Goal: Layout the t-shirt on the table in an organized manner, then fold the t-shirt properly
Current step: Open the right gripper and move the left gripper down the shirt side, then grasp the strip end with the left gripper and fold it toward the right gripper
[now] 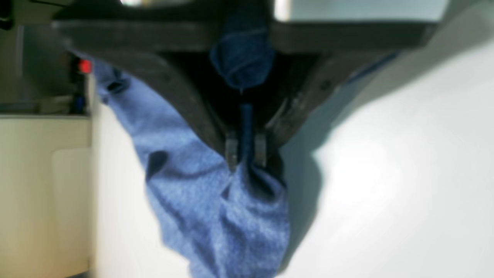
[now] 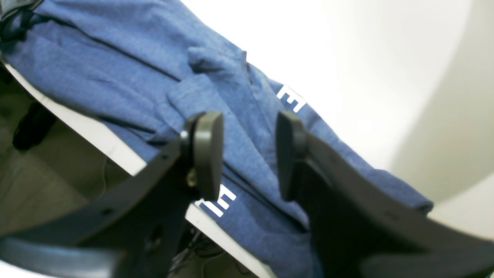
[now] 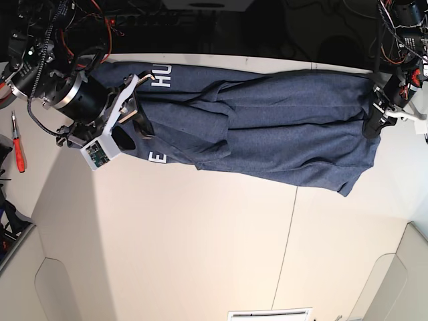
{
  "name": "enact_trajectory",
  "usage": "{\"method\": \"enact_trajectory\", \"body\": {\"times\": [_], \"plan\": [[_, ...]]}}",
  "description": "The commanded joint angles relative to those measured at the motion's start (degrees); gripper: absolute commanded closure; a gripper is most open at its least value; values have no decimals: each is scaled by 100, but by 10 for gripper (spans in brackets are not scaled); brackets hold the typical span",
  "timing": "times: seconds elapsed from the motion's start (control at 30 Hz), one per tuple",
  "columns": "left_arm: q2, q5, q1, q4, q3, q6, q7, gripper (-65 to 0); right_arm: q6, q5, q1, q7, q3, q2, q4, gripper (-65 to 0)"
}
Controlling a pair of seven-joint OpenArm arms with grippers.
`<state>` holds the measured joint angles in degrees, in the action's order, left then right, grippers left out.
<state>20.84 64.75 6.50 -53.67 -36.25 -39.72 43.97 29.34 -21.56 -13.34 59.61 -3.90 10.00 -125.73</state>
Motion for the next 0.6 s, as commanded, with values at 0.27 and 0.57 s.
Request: {"method": "enact_trajectory", "body": {"times": [0.27,0.57], "plan": [[-81,2025,-7,-726,-138,-28,2267,0,-765,1176,59,-608,-33,28,-101,-231],[-994,2025,44,-2070,151,-28,2870,0,-1032,1257,184,-824,-671,28,481,-231]]}}
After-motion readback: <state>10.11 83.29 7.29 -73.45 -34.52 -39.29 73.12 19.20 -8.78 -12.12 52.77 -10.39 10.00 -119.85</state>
